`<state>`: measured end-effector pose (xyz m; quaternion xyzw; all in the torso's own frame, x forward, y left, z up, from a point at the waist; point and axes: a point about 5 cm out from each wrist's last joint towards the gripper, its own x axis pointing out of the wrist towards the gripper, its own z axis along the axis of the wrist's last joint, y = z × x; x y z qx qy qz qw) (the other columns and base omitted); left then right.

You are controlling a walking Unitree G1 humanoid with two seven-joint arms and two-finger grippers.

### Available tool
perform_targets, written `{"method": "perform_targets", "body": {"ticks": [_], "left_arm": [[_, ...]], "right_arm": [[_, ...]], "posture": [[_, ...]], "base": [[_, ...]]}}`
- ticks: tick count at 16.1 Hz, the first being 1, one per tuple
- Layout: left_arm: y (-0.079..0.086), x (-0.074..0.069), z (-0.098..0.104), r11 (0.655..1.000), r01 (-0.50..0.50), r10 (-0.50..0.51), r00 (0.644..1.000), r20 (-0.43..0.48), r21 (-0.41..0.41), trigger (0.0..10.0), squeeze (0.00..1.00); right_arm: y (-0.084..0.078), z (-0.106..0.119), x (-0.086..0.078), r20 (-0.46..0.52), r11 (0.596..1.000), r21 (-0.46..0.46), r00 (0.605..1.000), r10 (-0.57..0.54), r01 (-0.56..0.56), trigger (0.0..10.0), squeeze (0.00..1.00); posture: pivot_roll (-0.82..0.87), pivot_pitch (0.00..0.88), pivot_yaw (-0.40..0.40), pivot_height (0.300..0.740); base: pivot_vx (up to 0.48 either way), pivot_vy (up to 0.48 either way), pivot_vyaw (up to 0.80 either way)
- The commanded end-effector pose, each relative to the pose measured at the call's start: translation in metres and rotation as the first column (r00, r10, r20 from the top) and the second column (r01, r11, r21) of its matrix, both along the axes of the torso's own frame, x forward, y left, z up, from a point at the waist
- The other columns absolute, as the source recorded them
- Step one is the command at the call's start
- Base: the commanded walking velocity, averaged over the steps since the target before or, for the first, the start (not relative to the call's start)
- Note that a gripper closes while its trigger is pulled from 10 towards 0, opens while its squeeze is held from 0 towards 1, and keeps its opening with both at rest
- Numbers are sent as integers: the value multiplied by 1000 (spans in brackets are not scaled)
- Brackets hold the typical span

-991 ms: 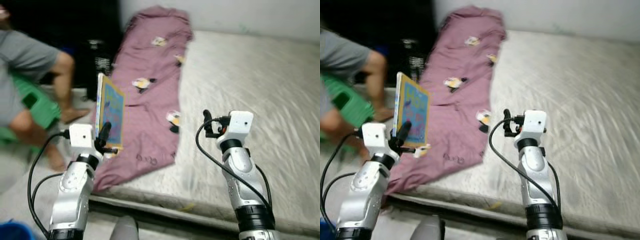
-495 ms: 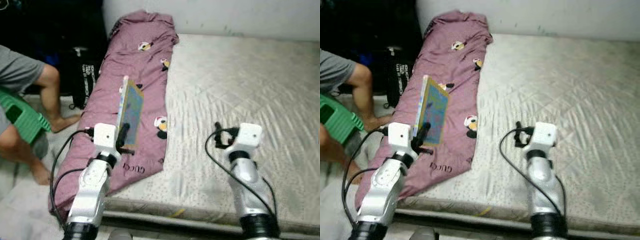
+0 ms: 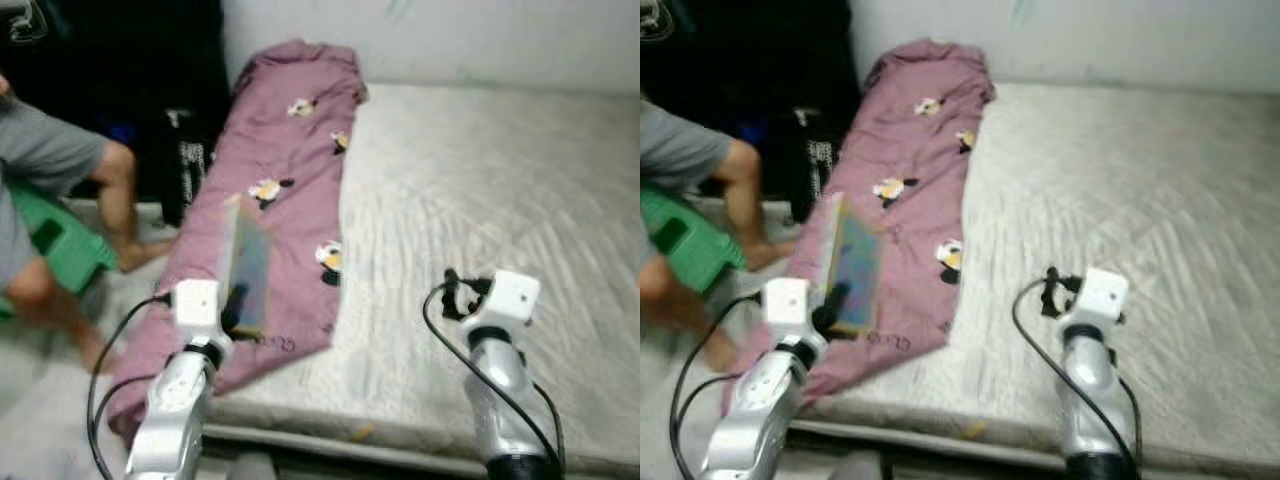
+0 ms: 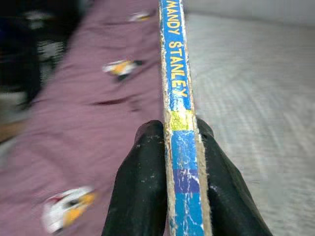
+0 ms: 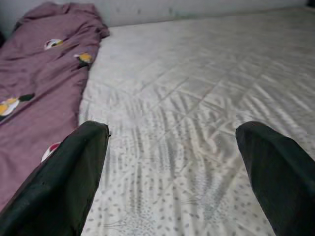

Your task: Clean up the room

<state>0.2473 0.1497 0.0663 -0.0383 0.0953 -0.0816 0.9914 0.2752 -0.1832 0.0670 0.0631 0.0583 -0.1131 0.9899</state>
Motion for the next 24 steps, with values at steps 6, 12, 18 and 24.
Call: {"method": "perform_targets", "body": {"ticks": [6,12,18,24], "left_arm": [[4,11,17,1000,7,-8,998,64,24,10000,0],[6,17,22,1000,3,-5,997,82,19,10000,0],[13,22,37,1000,-21,18,991,130,19,10000,0],[17,28,38,999,-47,45,989,142,11,10000,0]], "right_arm": [[9,14,10,40,998,3,997,63,-63,10000,0],[10,24,19,72,997,-5,995,76,-76,10000,0],[2,32,29,102,997,-30,992,75,-72,10000,0],[-1,35,34,106,995,-50,990,89,-84,10000,0]], "posture": [[11,0,26,740],[5,0,24,740],[12,0,25,740],[6,0,-8,740]], "base": [[0,0,-400],[0,0,0],[0,0,0],[0,0,0]]}}
